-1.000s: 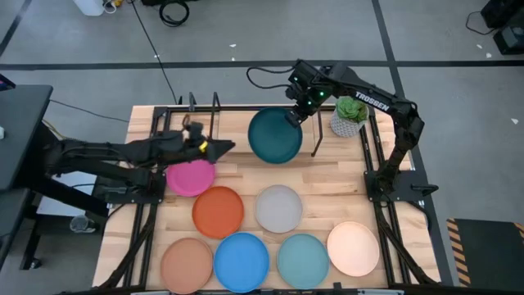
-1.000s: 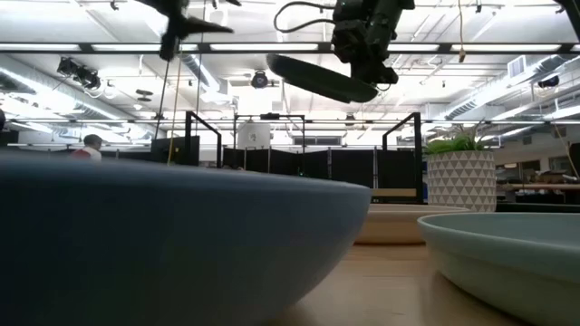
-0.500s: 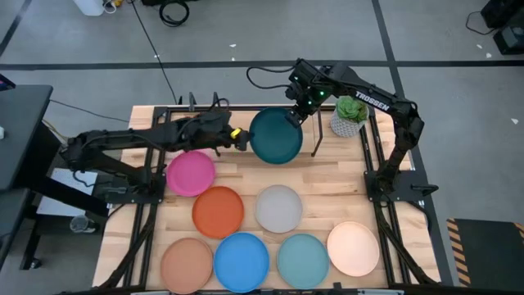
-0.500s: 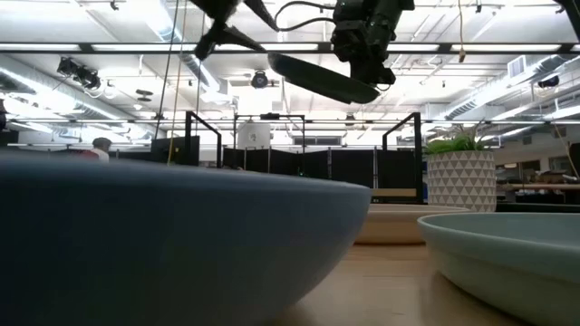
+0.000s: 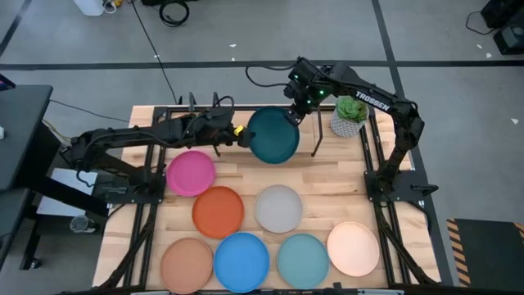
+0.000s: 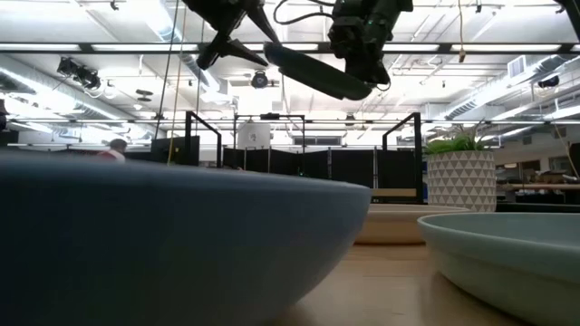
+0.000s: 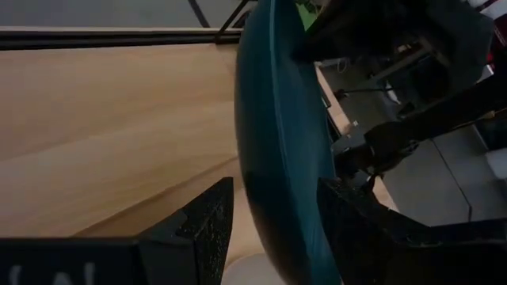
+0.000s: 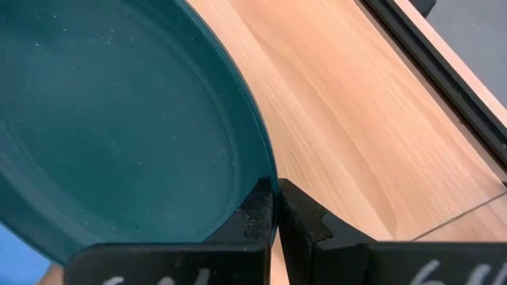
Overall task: Place and stack plates onto a shelf
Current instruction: Put the green plate on the shelf
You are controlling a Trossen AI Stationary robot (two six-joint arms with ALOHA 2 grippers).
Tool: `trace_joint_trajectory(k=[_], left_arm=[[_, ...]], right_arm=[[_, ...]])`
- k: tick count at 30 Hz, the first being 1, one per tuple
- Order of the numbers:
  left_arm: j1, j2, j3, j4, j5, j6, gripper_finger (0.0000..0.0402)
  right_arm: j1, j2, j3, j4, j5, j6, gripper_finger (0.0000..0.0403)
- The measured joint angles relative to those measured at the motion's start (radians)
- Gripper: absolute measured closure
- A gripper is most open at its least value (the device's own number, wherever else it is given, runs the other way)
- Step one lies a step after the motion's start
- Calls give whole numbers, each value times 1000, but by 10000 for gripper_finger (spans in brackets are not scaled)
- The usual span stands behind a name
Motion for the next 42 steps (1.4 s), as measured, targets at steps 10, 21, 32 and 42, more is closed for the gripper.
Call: trace_joint_trajectory(k=[10, 21, 32, 42], left_arm=[[-1, 14, -1, 4, 62, 1, 268], [1, 15, -2, -1, 70, 9, 321], [8, 41, -1, 54, 84, 3, 325], [99, 241, -1, 308, 197, -57, 325]], right_arm=[[0, 0, 0, 9, -7, 0, 382], [0, -2, 0, 10, -63, -35, 337], [-45, -99, 0, -5, 10, -53, 233], [-135, -269, -1, -65, 193, -70, 208]])
